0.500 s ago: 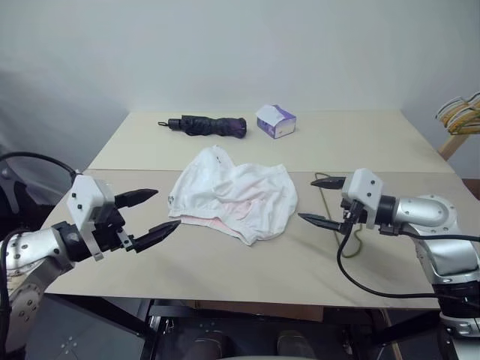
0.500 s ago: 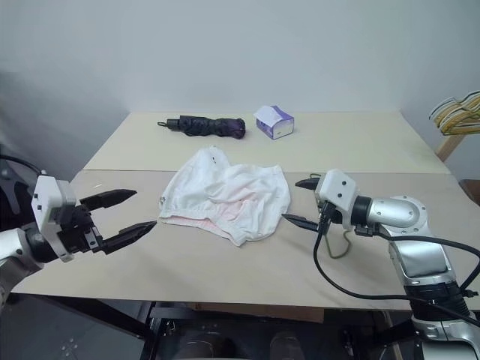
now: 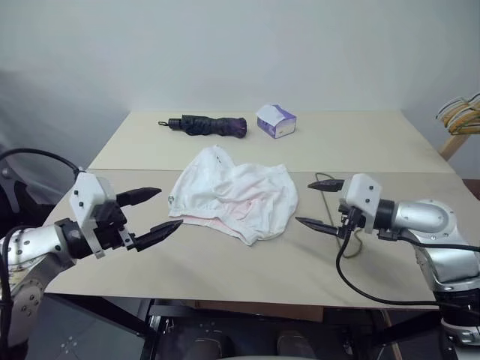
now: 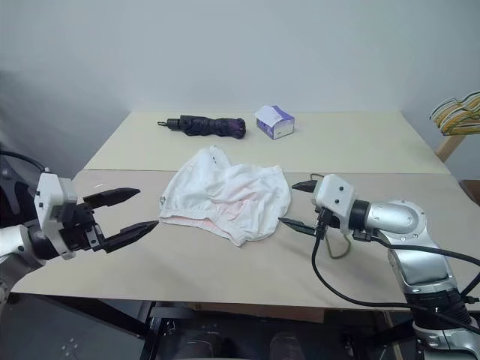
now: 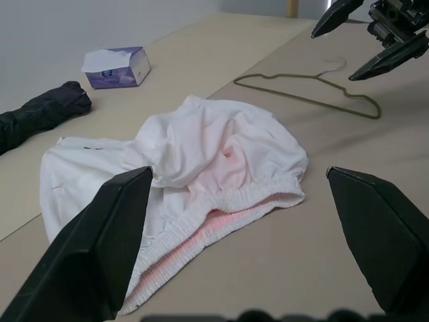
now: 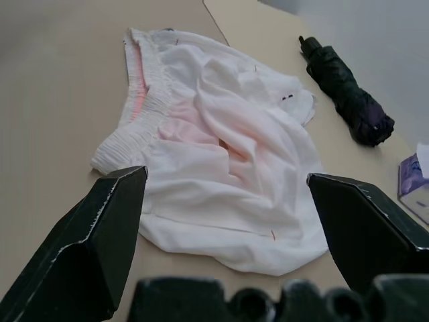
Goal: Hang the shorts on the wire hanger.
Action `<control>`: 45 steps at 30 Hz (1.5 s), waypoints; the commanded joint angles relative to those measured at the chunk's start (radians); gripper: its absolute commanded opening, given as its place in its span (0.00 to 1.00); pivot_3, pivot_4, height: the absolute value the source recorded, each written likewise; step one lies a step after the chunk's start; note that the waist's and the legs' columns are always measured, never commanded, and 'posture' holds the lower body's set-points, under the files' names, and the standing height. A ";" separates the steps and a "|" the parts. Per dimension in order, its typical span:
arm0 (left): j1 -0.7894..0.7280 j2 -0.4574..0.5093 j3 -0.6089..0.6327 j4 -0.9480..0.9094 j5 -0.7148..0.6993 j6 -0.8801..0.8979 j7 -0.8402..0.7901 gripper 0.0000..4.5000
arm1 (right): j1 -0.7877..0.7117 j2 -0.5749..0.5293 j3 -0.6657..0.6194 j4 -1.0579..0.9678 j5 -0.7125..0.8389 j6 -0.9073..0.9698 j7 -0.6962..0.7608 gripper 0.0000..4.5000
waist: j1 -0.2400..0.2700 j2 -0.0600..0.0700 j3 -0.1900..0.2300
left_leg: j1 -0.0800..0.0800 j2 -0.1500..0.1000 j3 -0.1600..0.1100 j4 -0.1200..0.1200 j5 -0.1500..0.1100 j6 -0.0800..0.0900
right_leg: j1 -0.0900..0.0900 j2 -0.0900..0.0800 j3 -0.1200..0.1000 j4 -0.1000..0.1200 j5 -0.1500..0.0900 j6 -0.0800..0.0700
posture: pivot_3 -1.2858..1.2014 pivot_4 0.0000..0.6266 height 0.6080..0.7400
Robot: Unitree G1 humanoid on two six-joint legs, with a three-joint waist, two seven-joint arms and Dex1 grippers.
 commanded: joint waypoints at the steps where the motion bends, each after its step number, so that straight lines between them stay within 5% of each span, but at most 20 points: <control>1: -0.032 0.014 0.001 0.005 -0.009 -0.021 -0.017 1.00 | -0.068 0.049 0.125 -0.037 -0.096 0.034 -0.042 0.99 | -0.005 0.000 0.000 | 0.000 0.000 0.000 0.000 0.000 0.000 | 0.000 0.001 0.000 0.000 0.000 0.000 | 0.46 0.00 1.00; 17: -0.076 0.012 -0.043 0.033 -0.003 -0.023 -0.068 1.00 | -0.312 0.370 0.598 0.183 -0.464 0.354 -0.157 0.99 | -0.050 -0.002 0.000 | 0.001 0.000 -0.002 -0.001 0.000 -0.001 | -0.001 0.004 0.000 0.001 0.002 -0.004 | 0.46 0.01 1.00; 20: -0.073 0.011 -0.043 0.032 -0.002 -0.025 -0.070 1.00 | -0.325 0.372 0.630 0.216 -0.528 0.349 -0.176 0.87 | -0.055 -0.002 0.000 | 0.002 0.000 -0.002 -0.001 0.000 -0.002 | -0.002 0.005 0.000 0.002 0.003 -0.004 | 0.46 0.01 1.00; 31: -0.095 -0.006 -0.079 0.045 0.010 -0.043 -0.066 1.00 | -0.347 0.322 0.647 0.231 -0.618 0.283 -0.123 0.03 | -0.083 -0.002 0.000 | 0.002 0.001 -0.004 -0.001 0.000 -0.003 | -0.002 0.006 0.000 0.003 0.003 -0.005 | 0.45 0.01 1.00; 40: -0.118 -0.011 -0.119 0.070 0.025 -0.068 -0.077 1.00 | -0.463 0.095 0.501 0.339 -0.522 -0.169 -0.003 0.00 | -0.113 -0.002 0.000 | 0.002 0.000 -0.004 -0.001 0.000 -0.003 | -0.001 0.005 -0.001 0.002 0.002 -0.003 | 0.44 0.00 1.00; 45: -0.139 -0.023 -0.151 0.088 0.035 -0.087 -0.085 1.00 | -0.632 -0.001 0.502 0.749 -0.637 -0.471 -0.078 0.00 | -0.142 -0.002 0.000 | 0.002 0.001 -0.004 -0.001 0.000 -0.003 | 0.000 0.005 -0.001 0.002 0.002 -0.003 | 0.43 0.00 1.00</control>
